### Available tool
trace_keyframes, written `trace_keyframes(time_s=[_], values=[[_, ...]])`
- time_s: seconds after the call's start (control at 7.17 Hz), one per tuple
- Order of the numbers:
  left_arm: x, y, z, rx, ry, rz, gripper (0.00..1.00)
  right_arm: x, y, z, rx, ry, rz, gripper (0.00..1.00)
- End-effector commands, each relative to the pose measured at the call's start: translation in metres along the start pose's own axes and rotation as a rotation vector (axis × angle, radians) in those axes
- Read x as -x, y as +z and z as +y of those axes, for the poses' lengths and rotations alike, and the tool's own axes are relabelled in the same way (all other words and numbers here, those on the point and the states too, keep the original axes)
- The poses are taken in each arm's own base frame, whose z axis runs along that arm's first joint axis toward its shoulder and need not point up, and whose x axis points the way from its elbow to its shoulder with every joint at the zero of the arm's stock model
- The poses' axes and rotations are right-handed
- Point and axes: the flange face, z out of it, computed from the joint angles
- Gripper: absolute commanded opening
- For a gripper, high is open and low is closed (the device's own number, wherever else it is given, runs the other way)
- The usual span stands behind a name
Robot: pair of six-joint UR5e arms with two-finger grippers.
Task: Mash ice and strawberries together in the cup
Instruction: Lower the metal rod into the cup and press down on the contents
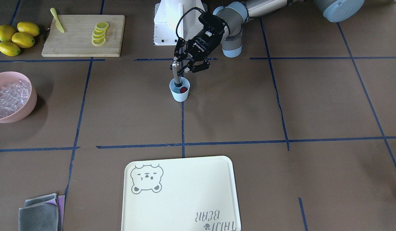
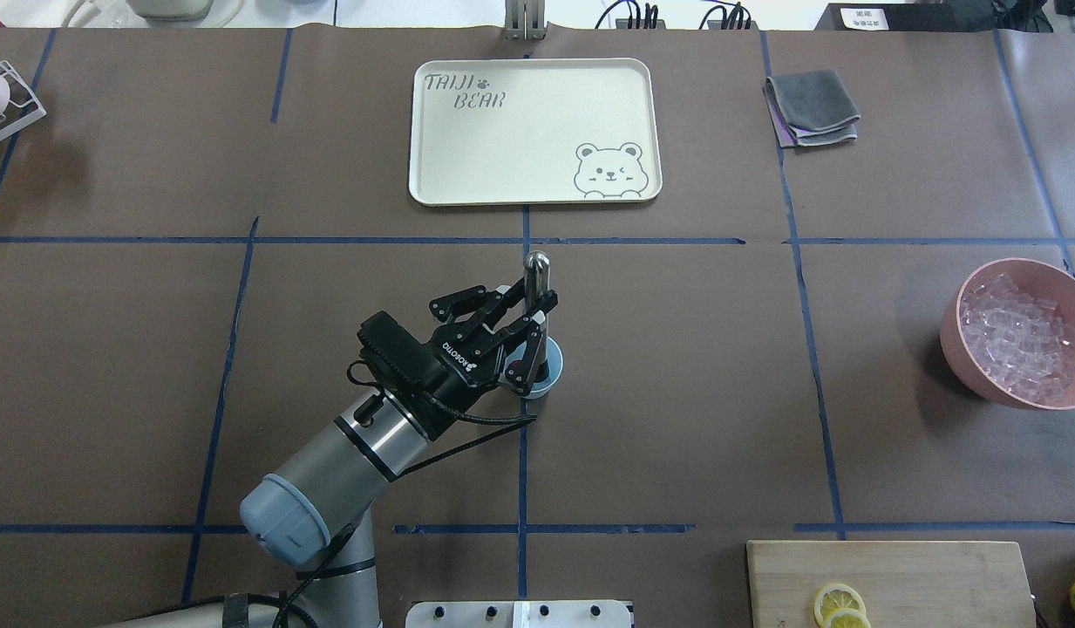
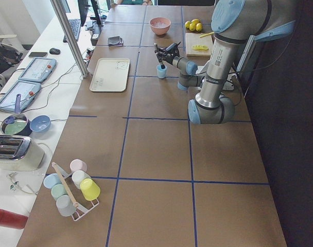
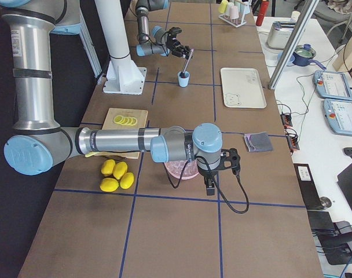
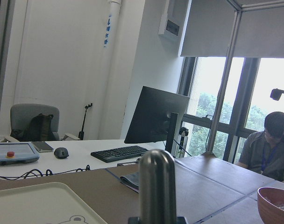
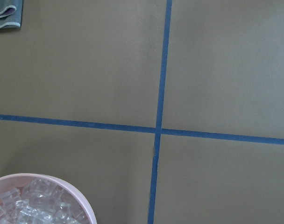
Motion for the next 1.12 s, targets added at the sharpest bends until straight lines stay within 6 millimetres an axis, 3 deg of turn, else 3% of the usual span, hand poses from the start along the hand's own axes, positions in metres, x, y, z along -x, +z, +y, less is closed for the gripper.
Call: trace_keyframes(time_s=[0.0,0.56,0.98], values=[[0.005,0.001,0.013,0.004,0.004,-0.003,0.0,0.0,0.0,0.0,0.001,0.001,0.0,1.0],[0.008,0.001,0.02,0.013,0.012,-0.011,0.0,0.0,0.0,-0.001,-0.001,-0.001,0.0,1.0],[-0.003,0.008,0.007,-0.01,-0.008,-0.002,0.0,0.002,-0.002,-0.003,-0.005,-0.005,0.0,1.0]])
